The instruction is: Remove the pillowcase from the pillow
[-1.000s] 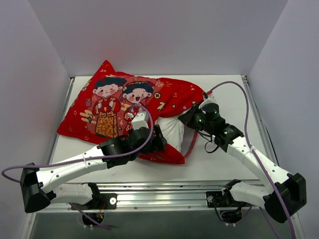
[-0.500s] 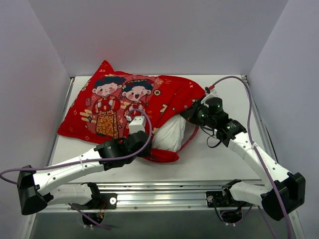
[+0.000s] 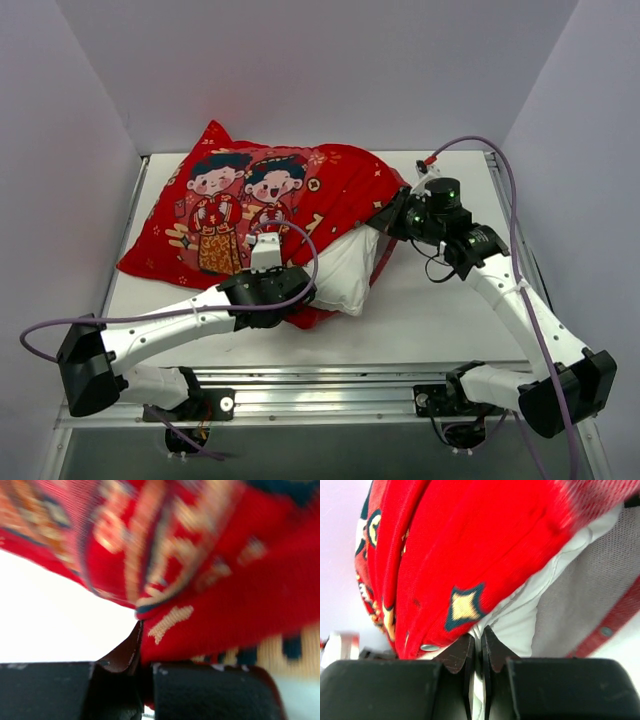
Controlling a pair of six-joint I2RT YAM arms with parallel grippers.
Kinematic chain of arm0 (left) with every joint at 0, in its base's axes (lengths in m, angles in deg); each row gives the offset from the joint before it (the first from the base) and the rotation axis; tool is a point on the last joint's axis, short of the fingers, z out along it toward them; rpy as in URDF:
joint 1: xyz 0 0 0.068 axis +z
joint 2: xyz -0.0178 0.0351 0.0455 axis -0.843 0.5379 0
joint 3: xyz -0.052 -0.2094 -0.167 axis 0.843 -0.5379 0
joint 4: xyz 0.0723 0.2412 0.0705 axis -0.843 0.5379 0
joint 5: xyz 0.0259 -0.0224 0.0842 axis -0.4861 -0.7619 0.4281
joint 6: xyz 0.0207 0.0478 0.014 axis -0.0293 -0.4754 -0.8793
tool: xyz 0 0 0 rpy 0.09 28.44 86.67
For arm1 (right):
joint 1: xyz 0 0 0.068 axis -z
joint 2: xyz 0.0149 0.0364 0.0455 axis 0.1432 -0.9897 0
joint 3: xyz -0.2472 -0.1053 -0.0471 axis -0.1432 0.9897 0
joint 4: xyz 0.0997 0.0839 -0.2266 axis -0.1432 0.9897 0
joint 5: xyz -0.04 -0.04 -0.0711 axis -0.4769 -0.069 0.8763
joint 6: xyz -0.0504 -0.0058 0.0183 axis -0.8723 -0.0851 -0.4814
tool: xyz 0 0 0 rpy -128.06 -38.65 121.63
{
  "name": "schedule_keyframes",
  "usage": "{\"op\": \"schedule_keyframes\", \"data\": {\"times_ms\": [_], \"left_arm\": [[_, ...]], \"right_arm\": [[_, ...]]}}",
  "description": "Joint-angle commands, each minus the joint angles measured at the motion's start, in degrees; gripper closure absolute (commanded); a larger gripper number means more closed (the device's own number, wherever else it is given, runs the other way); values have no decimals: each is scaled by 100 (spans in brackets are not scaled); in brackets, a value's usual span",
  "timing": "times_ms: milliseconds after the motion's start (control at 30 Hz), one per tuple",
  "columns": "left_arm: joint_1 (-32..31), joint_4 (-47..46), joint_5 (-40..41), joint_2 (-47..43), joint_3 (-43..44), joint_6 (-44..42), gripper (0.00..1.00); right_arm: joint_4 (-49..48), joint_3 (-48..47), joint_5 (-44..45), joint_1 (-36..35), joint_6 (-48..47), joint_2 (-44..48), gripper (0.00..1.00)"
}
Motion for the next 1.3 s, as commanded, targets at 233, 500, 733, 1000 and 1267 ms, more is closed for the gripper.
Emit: {"op": "schedule_keyframes", "data": {"times_ms": [233,500,733,1000,1267], "left_arm": [[992,1683,2471,756,592,1809,93],[1071,-183,2465,590,-108,1180,83],[1255,-3335,1015,317,-1305,-991,71],[1511,-3354,-4,142,-1104,-1574,56],[1722,-2512,-437,-737,-1297,-1276,37]], "right_arm": [[-564,-666,-1072,345,-45,758,100],[413,422,-2057,284,-1127,1303,100],[-8,1706,-1602,-629,-1022,1260,100],[-862,1963,-1163,-1930,-758,531,100],[-37,716,-450,-3275,-1442,-208,90]]}}
